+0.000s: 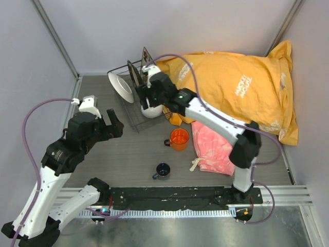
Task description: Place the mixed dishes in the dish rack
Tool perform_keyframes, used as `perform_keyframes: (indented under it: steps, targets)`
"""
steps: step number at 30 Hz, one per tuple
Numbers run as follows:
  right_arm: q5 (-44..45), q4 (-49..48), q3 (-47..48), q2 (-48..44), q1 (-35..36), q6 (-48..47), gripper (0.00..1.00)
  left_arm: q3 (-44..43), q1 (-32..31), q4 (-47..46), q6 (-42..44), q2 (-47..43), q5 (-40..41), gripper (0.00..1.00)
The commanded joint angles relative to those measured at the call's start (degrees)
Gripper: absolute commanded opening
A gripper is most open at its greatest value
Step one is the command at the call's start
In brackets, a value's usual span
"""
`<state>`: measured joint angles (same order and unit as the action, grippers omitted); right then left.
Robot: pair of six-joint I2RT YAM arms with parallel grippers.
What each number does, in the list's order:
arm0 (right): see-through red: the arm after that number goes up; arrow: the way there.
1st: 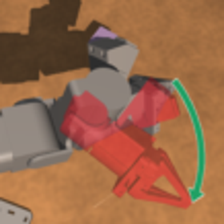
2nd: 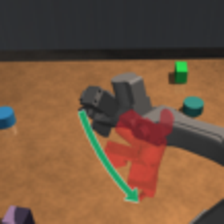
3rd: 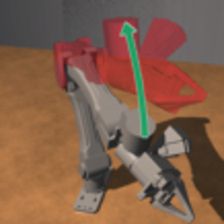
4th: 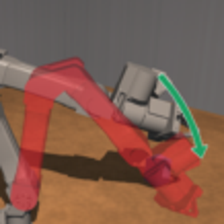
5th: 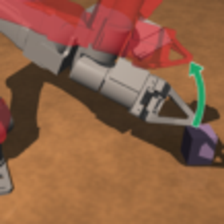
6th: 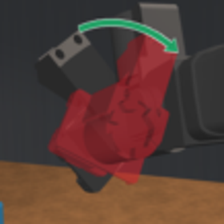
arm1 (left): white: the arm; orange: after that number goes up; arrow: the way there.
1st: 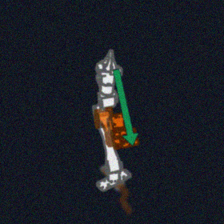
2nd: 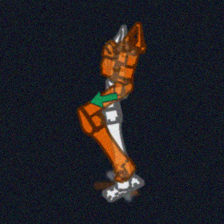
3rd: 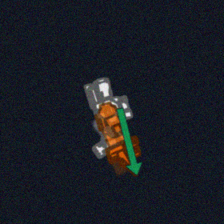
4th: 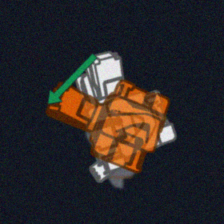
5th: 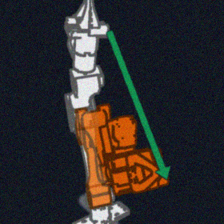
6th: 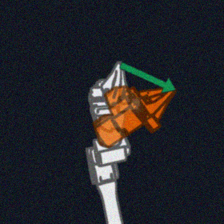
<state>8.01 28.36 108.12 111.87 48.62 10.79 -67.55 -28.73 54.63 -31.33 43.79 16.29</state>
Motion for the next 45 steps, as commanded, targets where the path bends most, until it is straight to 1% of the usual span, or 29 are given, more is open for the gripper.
perform_keyframes:
  steps: [1,2,4,5,6,9,11,12,15,16,18,19,24,28,32,33,35,36,43,45]
  targets:
    - [9.9,-0.8,-9.9,-16.7,-0.3,8.3,0.73,-0.3,0.3,-3.4,2.4,3.6,-7.3,1.00]
    - [13.1,0.2,-13.9,-21.6,-0.6,9.5,0.73,0.0,0.2,-3.9,2.4,4.7,-8.2,1.00]
    - [15.1,3.8,-17.7,-26.1,-1.2,14.0,0.74,1.3,0.1,-6.4,2.0,5.8,-11.1,1.00]
    - [16.3,4.9,-21.5,-30.4,-1.9,15.6,0.74,1.9,0.0,-7.7,1.5,6.6,-12.0,1.00]
    - [17.2,5.9,-23.3,-32.1,-2.3,17.7,0.74,3.1,-0.1,-10.0,1.1,7.1,-12.9,1.00]
    - [18.7,11.1,-28.9,-37.4,-4.1,20.7,0.73,4.4,-1.5,-12.8,0.2,9.9,-14.4,1.00]
    - [16.7,13.2,-32.9,-39.2,-5.2,22.2,0.73,4.4,-3.7,-14.2,0.0,11.4,-13.2,1.00]
    - [13.6,13.2,-34.4,-40.7,-6.0,22.4,0.72,4.3,-4.5,-14.5,0.0,12.1,-12.8,1.00]
    - [10.3,12.7,-39.9,-41.0,-6.5,22.7,0.70,4.3,-6.6,-16.1,-0.3,14.1,-11.5,1.00]
    - [7.3,12.0,-41.1,-40.8,-6.7,22.9,0.70,4.3,-7.0,-16.7,-0.7,15.0,-11.3,1.00]
    - [5.1,10.3,-44.6,-40.6,-6.8,23.1,0.70,4.5,-7.8,-17.1,-0.9,15.5,-10.9,1.00]
    - [2.6,8.7,-46.6,-40.4,-7.0,23.4,0.70,4.7,-8.1,-17.5,-1.3,15.8,-11.0,1.00]
    - [0.2,6.4,-50.0,-39.9,-8.5,24.5,0.70,6.1,-10.0,-20.2,-1.8,18.0,-11.0,1.00]
    - [2.0,6.7,-51.6,-42.8,-10.8,26.0,0.70,6.1,-13.0,-22.9,-1.4,22.2,-9.5,1.00]
    - [3.6,8.0,-52.6,-48.9,-16.6,27.1,0.70,3.8,-16.6,-24.8,0.1,28.8,-7.8,1.00]
    - [2.6,8.3,-52.7,-51.1,-19.1,26.9,0.70,3.2,-17.1,-25.5,0.7,31.6,-7.5,1.00]
    - [1.6,9.3,-52.7,-52.5,-20.8,26.0,0.70,1.3,-18.3,-26.0,1.4,34.7,-7.0,1.00]
    - [1.0,9.6,-52.6,-53.2,-21.8,25.8,0.70,0.7,-18.6,-26.1,2.1,37.7,-6.8,1.00]
    - [0.0,10.7,-53.0,-55.0,-23.6,24.5,0.70,-5.3,-19.8,-27.9,4.6,47.9,-6.2,1.00]
    - [-0.4,10.7,-53.2,-55.2,-23.9,24.0,0.70,-6.5,-19.8,-28.1,5.2,49.5,-5.7,1.00]
